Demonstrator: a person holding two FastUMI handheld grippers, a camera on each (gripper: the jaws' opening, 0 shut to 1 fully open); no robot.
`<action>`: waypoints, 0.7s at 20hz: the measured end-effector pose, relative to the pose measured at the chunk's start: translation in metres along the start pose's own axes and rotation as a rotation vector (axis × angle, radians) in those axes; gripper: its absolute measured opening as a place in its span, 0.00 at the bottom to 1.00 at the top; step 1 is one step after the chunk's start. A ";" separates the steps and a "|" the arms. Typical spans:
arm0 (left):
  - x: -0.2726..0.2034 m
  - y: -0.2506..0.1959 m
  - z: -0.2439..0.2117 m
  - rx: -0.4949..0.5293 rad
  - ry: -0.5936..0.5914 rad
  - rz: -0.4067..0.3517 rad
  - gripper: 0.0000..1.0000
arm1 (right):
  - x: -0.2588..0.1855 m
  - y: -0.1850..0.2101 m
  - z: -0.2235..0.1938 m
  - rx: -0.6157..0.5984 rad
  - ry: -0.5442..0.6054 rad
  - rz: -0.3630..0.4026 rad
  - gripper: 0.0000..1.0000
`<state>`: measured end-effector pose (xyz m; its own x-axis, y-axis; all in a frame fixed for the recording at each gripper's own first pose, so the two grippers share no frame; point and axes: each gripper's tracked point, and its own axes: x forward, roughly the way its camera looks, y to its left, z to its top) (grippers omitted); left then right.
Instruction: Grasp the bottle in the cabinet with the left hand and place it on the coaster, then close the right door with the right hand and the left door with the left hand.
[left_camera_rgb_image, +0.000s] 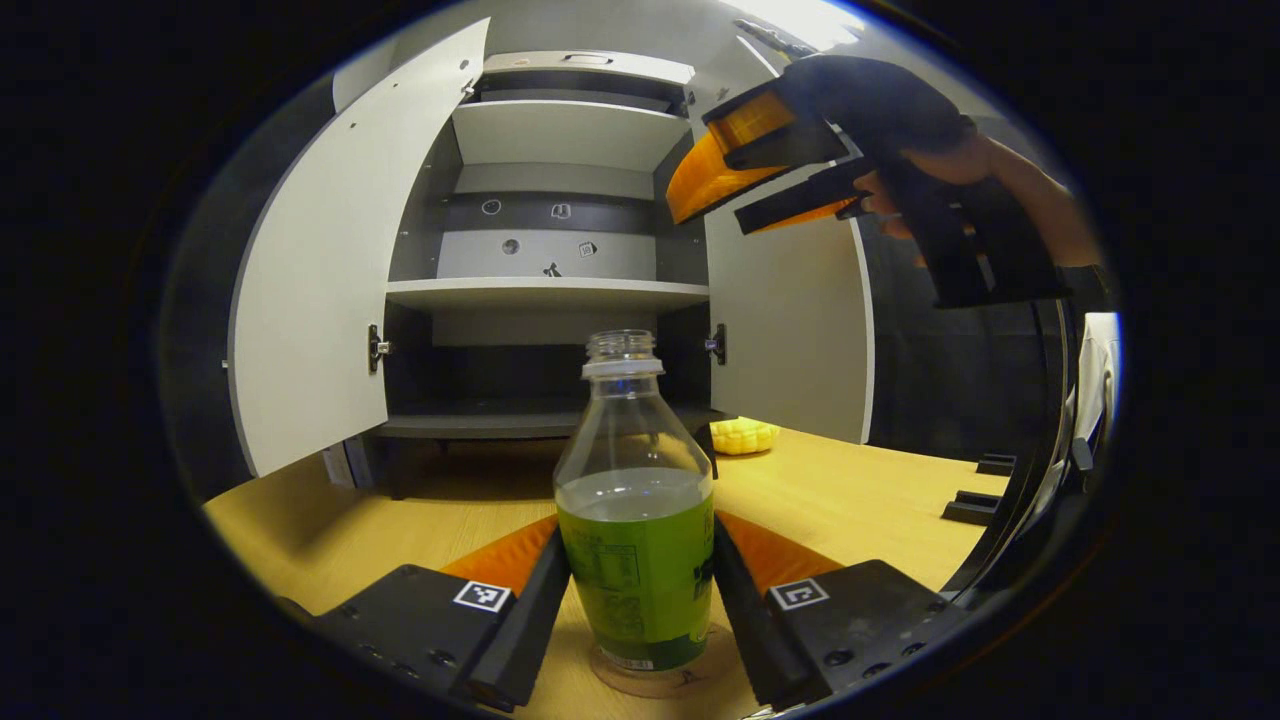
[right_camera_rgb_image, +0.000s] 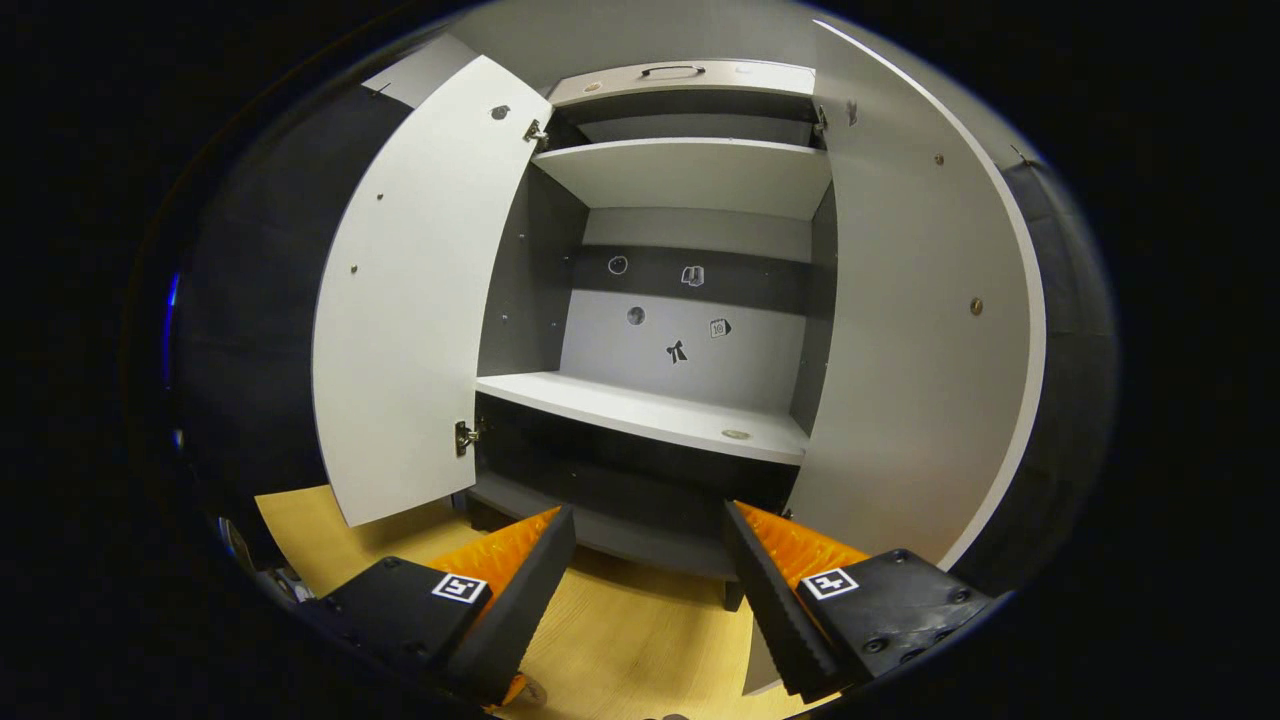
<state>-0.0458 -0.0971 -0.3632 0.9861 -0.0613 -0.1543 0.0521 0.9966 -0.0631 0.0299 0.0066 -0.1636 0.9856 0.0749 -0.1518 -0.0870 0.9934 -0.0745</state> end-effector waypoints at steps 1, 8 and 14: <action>-0.002 -0.001 0.001 -0.011 -0.007 -0.003 0.79 | -0.001 0.001 -0.002 0.000 0.004 0.001 0.98; -0.006 -0.008 -0.002 0.019 -0.009 -0.025 0.90 | -0.009 -0.001 -0.002 -0.003 0.019 -0.022 0.98; -0.003 0.002 0.036 0.100 -0.057 -0.015 0.95 | -0.025 0.001 0.013 0.001 0.024 -0.025 0.98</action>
<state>-0.0425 -0.0930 -0.3271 0.9924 -0.0757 -0.0973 0.0793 0.9963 0.0344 0.0069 0.0071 -0.1473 0.9836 0.0478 -0.1737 -0.0620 0.9951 -0.0773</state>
